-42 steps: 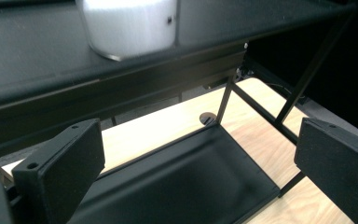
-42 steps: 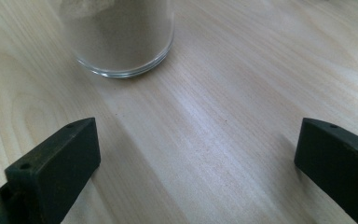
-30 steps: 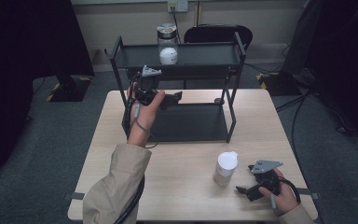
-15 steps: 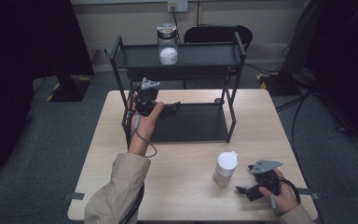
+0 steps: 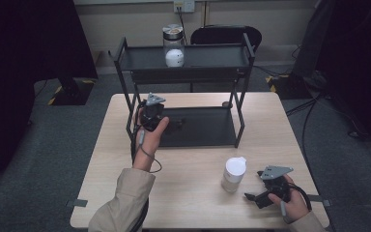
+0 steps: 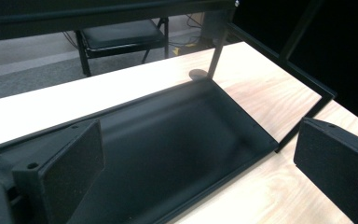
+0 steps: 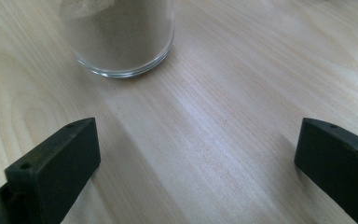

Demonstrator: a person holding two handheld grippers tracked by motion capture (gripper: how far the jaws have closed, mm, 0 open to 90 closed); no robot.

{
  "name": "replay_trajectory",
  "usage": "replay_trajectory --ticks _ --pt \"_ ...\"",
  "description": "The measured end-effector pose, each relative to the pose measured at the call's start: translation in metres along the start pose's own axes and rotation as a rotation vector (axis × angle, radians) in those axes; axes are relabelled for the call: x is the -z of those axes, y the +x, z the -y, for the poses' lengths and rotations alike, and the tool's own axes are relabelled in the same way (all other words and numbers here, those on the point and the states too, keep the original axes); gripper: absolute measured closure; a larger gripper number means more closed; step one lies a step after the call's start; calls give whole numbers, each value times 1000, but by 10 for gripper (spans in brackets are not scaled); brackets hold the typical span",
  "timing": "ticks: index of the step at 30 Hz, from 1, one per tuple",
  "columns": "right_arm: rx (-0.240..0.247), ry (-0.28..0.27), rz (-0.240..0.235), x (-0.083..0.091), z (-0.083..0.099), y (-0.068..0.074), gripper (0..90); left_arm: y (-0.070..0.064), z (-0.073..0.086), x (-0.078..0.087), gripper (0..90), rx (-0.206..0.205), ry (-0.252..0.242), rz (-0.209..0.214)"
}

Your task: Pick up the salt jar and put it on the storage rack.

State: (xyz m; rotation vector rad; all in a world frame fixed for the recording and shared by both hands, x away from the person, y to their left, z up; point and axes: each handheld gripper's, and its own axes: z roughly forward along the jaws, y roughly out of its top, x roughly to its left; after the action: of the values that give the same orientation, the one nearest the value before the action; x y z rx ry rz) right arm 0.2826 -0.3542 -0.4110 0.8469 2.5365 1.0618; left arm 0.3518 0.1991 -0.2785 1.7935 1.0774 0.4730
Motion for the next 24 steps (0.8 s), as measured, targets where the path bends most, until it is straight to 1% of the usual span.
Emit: replay_trajectory --ticks 3,7,10,12,14,17,24 --pt "0 0 0 0 0 0 0 1 5 0 14 -1 5 5" --pt "0 0 0 0 0 0 0 5 13 -2 14 8 13 6" --pt "0 0 0 0 0 0 0 7 22 -3 14 26 16 7" --pt "0 0 0 0 0 0 0 9 27 -4 14 27 24 8" --pt "0 0 0 0 0 0 0 12 33 -5 15 38 29 12" --pt "0 0 0 0 0 0 0 14 41 -5 15 53 30 5" --pt "0 0 0 0 0 0 0 17 56 -6 15 75 27 10"
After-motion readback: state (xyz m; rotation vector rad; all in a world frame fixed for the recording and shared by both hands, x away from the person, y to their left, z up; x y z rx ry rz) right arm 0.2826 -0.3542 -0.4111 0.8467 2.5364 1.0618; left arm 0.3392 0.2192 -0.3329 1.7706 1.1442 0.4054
